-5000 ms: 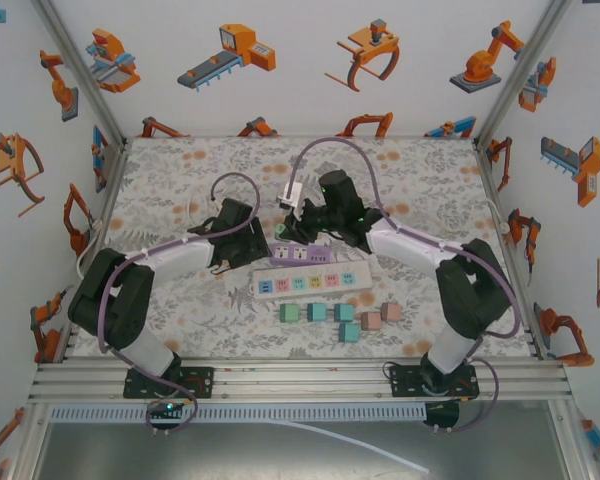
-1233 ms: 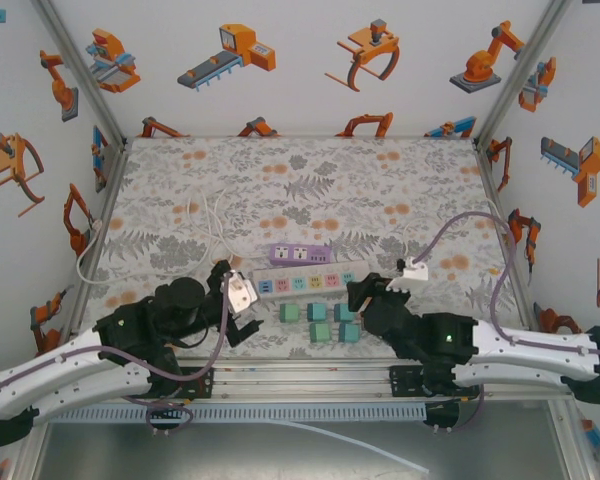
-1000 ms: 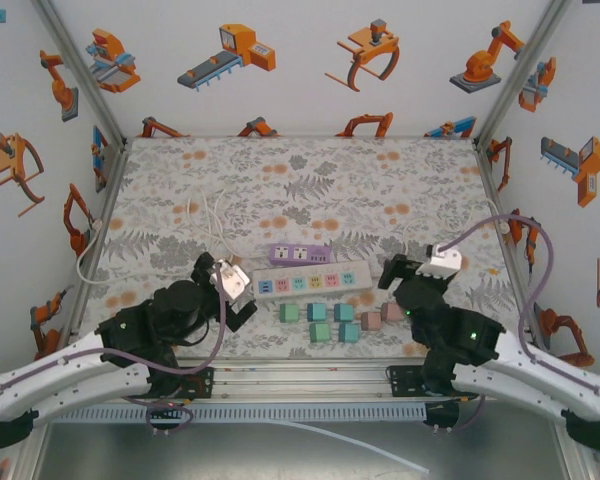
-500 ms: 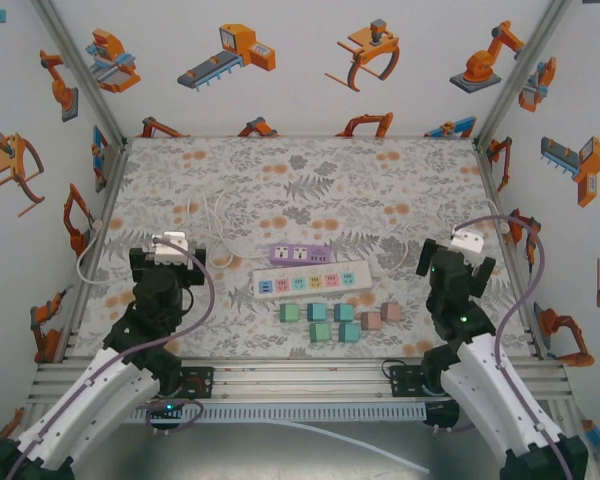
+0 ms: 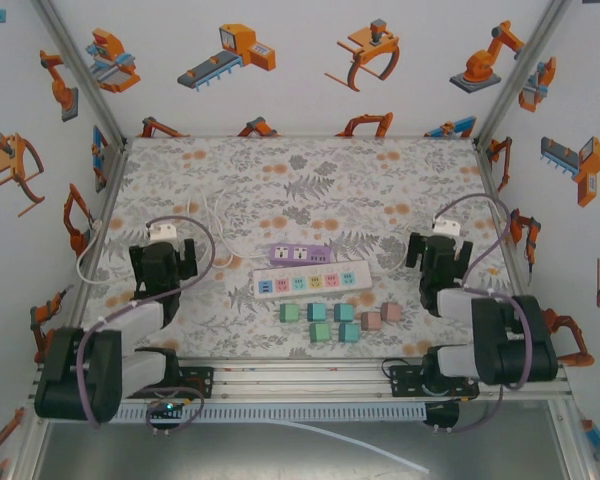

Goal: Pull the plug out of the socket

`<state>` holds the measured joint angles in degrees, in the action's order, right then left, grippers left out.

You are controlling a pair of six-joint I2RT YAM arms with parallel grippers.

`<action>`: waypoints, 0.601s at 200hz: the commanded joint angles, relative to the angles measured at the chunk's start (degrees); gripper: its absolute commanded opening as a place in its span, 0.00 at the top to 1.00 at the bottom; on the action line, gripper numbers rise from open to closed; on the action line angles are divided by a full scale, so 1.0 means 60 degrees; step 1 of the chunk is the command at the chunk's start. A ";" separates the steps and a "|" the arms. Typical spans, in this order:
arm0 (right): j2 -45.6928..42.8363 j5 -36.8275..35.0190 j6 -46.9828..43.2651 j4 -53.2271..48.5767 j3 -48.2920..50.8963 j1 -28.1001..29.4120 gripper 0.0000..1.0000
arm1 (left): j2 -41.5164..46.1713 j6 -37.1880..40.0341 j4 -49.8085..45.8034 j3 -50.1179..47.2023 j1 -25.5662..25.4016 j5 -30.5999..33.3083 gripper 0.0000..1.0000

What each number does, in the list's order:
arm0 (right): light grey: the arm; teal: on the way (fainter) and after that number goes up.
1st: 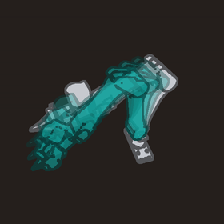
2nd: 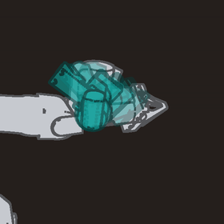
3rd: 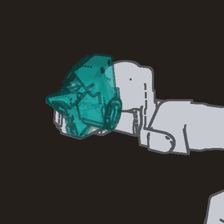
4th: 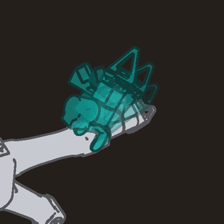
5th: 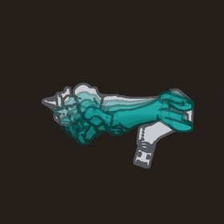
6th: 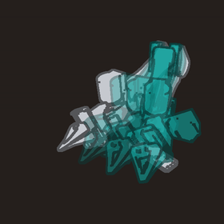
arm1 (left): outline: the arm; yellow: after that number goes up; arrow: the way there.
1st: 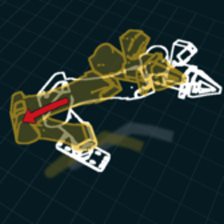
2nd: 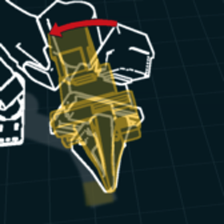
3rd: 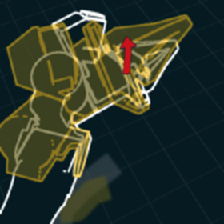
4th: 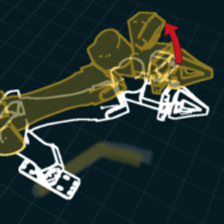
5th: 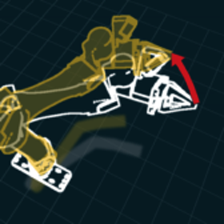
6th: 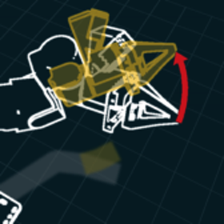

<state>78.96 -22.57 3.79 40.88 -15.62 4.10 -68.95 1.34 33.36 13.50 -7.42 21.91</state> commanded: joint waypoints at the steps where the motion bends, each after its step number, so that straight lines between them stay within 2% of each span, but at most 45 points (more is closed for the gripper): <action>1: 0.1362 0.0817 -0.0263 0.3336 -0.0061 -0.0126 0.03 | -0.0739 -0.0176 0.1904 0.0585 0.0382 -0.1173 0.03; 10: 0.1827 0.0965 -0.0399 0.4037 0.0022 -0.0126 0.03 | -0.1021 -0.0301 0.1968 0.0733 0.0568 -0.1465 0.03; 28: 0.1668 0.1013 -0.0365 0.3404 -0.0180 -0.0126 0.01 | -0.1328 -0.0671 0.1405 0.1222 0.0883 -0.2014 0.03; 65: 0.1635 0.1548 -0.0259 0.2616 -0.0561 -0.0331 0.01 | -0.3490 -0.0622 0.3358 0.1415 0.1033 -0.2859 0.03; 76: 0.1620 0.1573 -0.0248 0.2618 -0.0560 -0.0331 0.00 | -0.3068 -0.0694 0.1917 0.1718 0.1045 -0.2870 0.03; 89: 0.1633 0.1597 -0.0243 0.2606 -0.0561 -0.0346 0.00 | -0.3335 -0.0636 0.2709 0.1583 0.1046 -0.2887 0.03; 104: 0.1635 0.1757 -0.0236 0.2582 -0.0576 -0.0407 0.00 | -0.3169 -0.0652 0.2209 0.1690 0.1030 -0.2850 0.03; 120: 0.1592 0.2925 -0.0172 0.2477 -0.0605 -0.0778 0.00 | -0.3223 -0.0647 0.2342 0.1660 0.1019 -0.2838 0.03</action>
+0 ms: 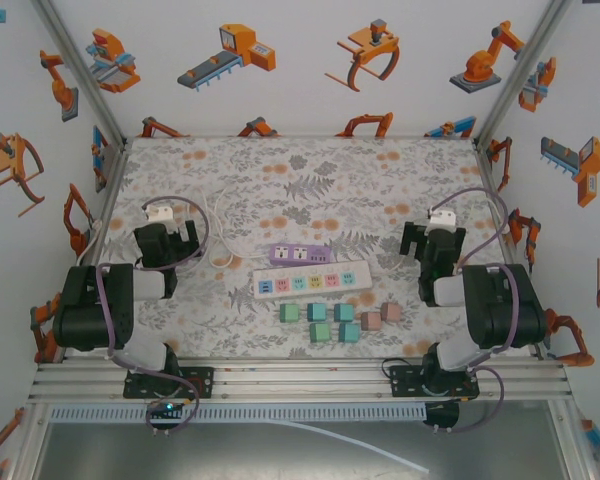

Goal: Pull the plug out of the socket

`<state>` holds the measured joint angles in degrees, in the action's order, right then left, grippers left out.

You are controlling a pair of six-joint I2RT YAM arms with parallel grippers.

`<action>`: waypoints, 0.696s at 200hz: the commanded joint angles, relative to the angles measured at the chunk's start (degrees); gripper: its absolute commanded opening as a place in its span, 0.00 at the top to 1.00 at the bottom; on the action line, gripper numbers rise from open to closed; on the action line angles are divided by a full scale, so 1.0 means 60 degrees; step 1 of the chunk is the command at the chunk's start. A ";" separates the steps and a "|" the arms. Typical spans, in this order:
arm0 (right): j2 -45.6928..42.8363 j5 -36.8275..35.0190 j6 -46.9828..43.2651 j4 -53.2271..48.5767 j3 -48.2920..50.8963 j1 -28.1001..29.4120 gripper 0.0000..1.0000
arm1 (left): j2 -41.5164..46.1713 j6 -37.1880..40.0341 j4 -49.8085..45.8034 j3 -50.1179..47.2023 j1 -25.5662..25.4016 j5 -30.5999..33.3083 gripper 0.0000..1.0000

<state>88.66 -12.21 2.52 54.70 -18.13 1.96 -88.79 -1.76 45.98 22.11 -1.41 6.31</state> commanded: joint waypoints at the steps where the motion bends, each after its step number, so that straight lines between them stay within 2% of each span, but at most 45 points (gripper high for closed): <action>1: -0.0026 0.1287 0.0044 0.0173 -0.0186 -0.0447 0.00 | 0.0088 -0.0131 0.0207 0.0233 0.0016 -0.0234 0.03; 12: -0.0026 0.1614 0.0219 0.0129 -0.0200 -0.0675 0.00 | 0.0084 -0.0109 0.0280 0.0216 0.0007 -0.0217 0.03; 35: -0.0081 0.0077 0.0799 -0.0092 -0.0247 -0.0679 0.01 | 0.0111 -0.0090 0.0242 0.0214 -0.0036 -0.0157 0.03; 139: -0.0042 0.0613 0.0605 -0.0372 -0.0452 -0.0665 0.01 | 0.0092 -0.0088 0.0266 0.0218 -0.0029 -0.0158 0.03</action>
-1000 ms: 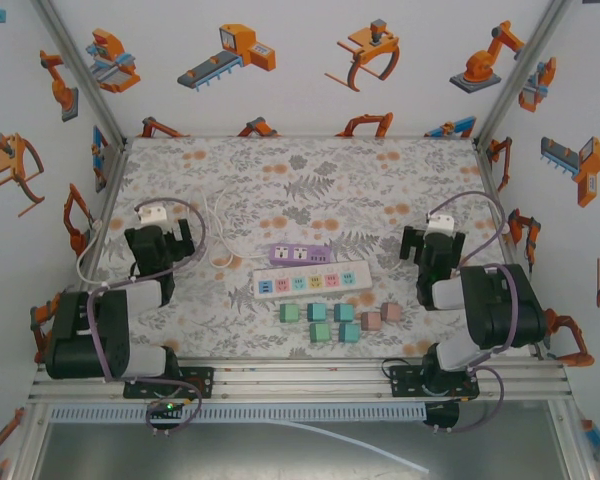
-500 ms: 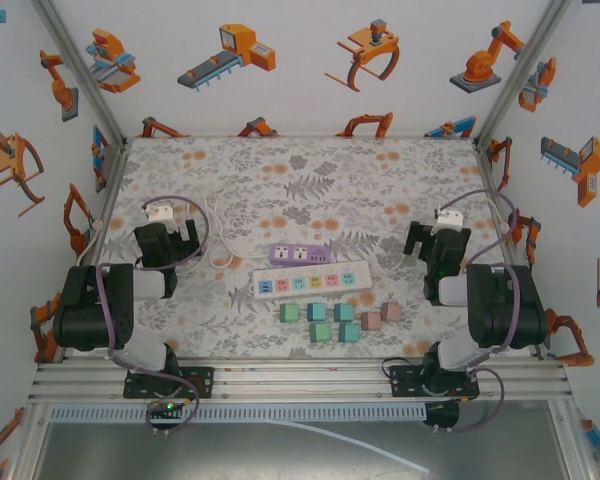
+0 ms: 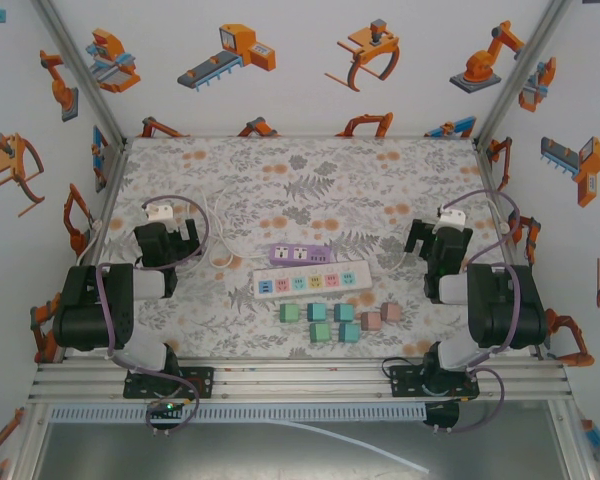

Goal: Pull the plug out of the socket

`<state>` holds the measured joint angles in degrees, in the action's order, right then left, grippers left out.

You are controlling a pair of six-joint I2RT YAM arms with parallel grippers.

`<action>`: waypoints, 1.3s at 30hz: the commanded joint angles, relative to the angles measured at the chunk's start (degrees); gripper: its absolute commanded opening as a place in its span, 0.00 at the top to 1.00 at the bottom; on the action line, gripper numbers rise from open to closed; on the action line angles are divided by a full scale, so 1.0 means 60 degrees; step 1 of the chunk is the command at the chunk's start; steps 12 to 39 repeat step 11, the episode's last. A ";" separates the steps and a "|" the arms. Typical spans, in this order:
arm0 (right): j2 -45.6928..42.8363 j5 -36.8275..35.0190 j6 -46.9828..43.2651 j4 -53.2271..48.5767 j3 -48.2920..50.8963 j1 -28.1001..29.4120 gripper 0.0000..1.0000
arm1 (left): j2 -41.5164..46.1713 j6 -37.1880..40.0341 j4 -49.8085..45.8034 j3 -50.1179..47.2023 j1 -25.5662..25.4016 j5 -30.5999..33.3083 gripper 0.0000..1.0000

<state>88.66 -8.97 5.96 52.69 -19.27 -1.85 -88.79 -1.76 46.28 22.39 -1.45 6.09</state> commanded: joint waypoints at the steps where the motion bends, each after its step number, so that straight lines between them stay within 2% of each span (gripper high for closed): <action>1: -0.0042 0.0096 0.0026 -0.0058 -0.0276 -0.0030 0.01 | 0.0092 -0.0088 0.0221 0.0168 -0.0021 -0.0121 0.03; 5: -0.0026 0.0703 -0.0249 -0.0445 -0.0494 -0.0014 0.01 | 0.0093 -0.0092 0.0197 0.0174 -0.0021 -0.0121 0.03; 39: -0.0044 0.0704 -0.0268 -0.0439 -0.0466 -0.0014 0.01 | 0.0104 -0.0088 0.0204 0.0166 -0.0021 -0.0121 0.03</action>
